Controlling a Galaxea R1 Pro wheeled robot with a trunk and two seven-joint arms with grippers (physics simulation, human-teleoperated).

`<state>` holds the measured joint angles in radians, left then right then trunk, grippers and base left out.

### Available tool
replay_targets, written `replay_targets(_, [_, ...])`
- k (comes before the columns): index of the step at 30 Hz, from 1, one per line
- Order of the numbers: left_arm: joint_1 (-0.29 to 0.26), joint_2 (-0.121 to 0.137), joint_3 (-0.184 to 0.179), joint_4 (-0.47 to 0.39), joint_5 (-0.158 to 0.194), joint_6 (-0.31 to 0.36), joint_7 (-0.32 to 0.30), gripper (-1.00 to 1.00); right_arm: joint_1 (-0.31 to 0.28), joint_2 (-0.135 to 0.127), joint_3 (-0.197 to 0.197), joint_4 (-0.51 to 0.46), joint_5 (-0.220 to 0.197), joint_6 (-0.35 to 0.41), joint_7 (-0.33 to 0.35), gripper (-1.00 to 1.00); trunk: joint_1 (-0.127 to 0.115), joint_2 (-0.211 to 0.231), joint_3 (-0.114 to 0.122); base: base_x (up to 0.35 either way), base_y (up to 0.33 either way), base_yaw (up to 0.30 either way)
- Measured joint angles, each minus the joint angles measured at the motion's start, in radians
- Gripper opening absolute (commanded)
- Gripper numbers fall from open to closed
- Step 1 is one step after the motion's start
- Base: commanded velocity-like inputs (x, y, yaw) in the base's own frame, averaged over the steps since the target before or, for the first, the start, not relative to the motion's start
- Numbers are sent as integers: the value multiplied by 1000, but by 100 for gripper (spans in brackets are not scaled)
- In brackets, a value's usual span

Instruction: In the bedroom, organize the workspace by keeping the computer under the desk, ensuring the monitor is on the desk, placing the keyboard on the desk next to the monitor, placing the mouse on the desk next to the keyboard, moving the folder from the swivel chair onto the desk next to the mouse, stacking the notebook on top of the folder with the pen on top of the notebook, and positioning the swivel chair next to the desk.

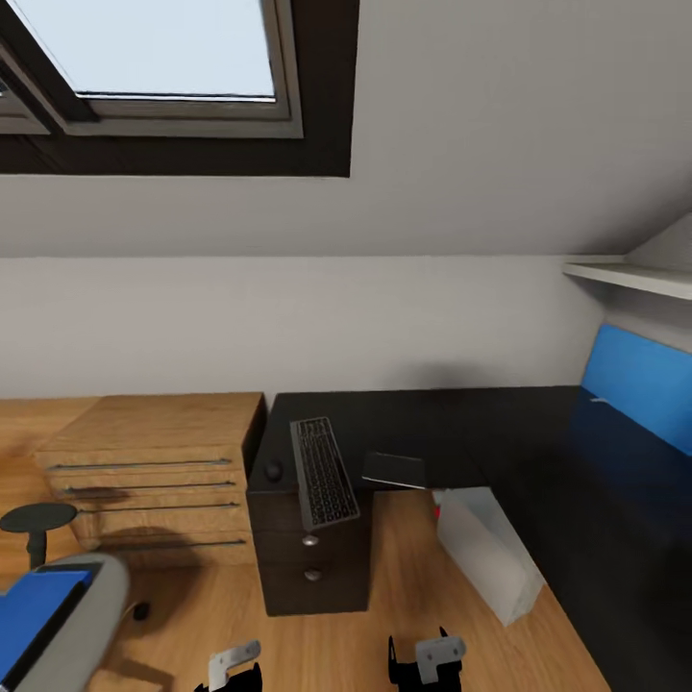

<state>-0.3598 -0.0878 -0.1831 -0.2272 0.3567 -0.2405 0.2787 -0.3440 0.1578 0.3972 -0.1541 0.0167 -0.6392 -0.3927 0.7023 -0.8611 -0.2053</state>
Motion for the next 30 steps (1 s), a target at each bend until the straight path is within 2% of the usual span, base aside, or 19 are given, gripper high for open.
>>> replay_targets(19, [0, 1, 1, 0, 2, -5, 0, 100, 0, -6, 7, 1, 11, 20, 2, 100, 0, 0, 1, 252, 239, -12])
replay_targets(20, [0, 3, 3, -1, 8, -36, 1, 100, 0, -6, 7, 1, 11, 19, 2, 100, 0, 0, 1, 30, 28, 0])
replay_targets(21, [0, 3, 3, -3, 27, -163, 1, 100, 0, -1, 11, -7, 12, 19, 2, 100, 0, 0, 1, 19, 18, 0])
replay_targets(23, [0, 3, 10, -9, 38, -195, 1, 100, -1, 0, 9, -53, 9, 21, 0, 100, 0, 0, 1, 10, 9, 0])
replay_targets(27, [0, 0, 35, -45, 89, -191, 4, 100, -1, -3, -6, -194, -14, 30, -2, 100, 12, -21, -8, 3, 3, 0])
replay_targets(30, [0, 0, 43, -74, 119, -125, 5, 100, -2, -3, -26, -267, -76, 34, -4, 100, 23, -42, -17, 0, 0, 0])
